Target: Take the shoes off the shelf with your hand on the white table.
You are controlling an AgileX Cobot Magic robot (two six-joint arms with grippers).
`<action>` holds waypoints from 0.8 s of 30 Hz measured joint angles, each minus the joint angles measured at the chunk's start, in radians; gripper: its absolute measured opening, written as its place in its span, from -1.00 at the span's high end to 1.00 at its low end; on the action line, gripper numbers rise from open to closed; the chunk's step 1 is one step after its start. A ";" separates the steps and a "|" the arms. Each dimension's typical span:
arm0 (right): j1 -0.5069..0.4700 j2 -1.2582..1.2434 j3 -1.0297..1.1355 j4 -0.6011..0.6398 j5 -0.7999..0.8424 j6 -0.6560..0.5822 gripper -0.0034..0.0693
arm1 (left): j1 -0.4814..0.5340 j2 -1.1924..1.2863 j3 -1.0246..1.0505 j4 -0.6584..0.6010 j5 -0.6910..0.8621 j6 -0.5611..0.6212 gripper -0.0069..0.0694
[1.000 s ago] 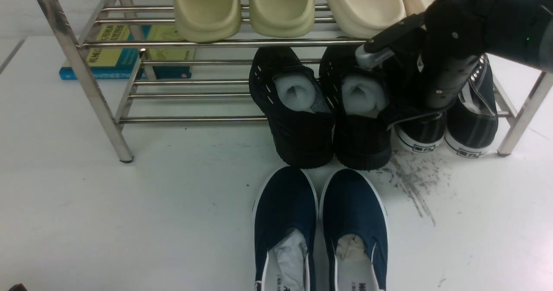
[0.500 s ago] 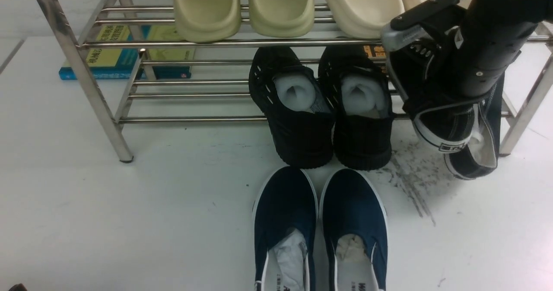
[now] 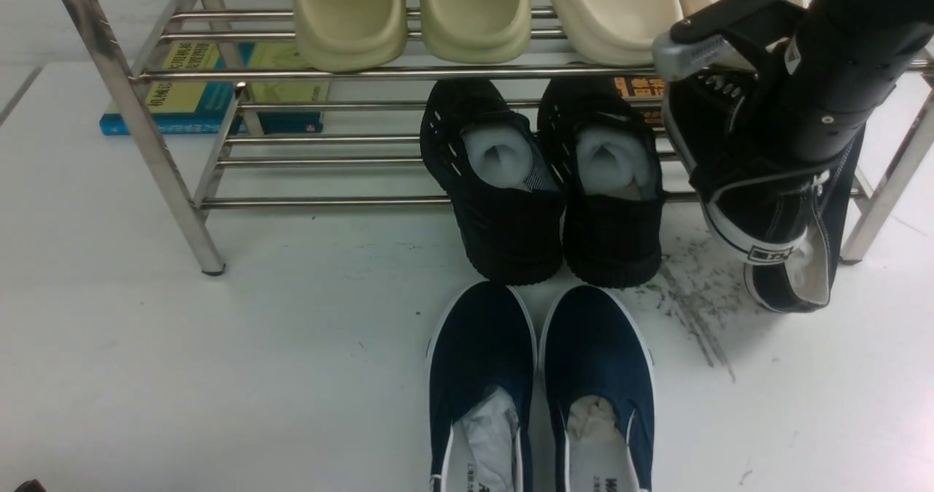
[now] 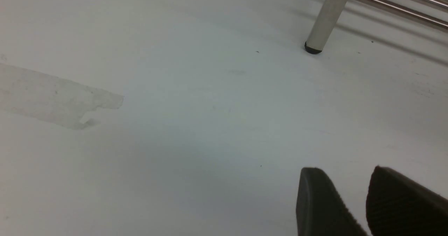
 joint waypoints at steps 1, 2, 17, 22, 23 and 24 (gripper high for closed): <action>0.000 0.000 0.000 0.000 0.000 0.000 0.86 | 0.000 0.000 0.000 0.000 0.000 0.000 0.19; 0.000 0.000 0.000 0.000 -0.002 0.000 0.86 | 0.000 0.000 0.000 0.000 0.000 0.000 0.19; 0.000 -0.002 0.000 0.044 0.044 -0.002 0.86 | 0.000 0.000 0.000 0.000 0.000 0.000 0.19; 0.000 -0.004 0.000 0.087 0.062 -0.018 0.86 | 0.000 0.000 0.000 0.000 0.000 0.000 0.19; 0.000 -0.004 0.000 0.093 0.063 -0.020 0.86 | 0.000 0.000 0.000 0.000 0.000 0.000 0.19; 0.000 -0.004 0.000 0.099 0.064 -0.021 0.86 | 0.000 0.000 0.000 0.000 0.000 0.000 0.19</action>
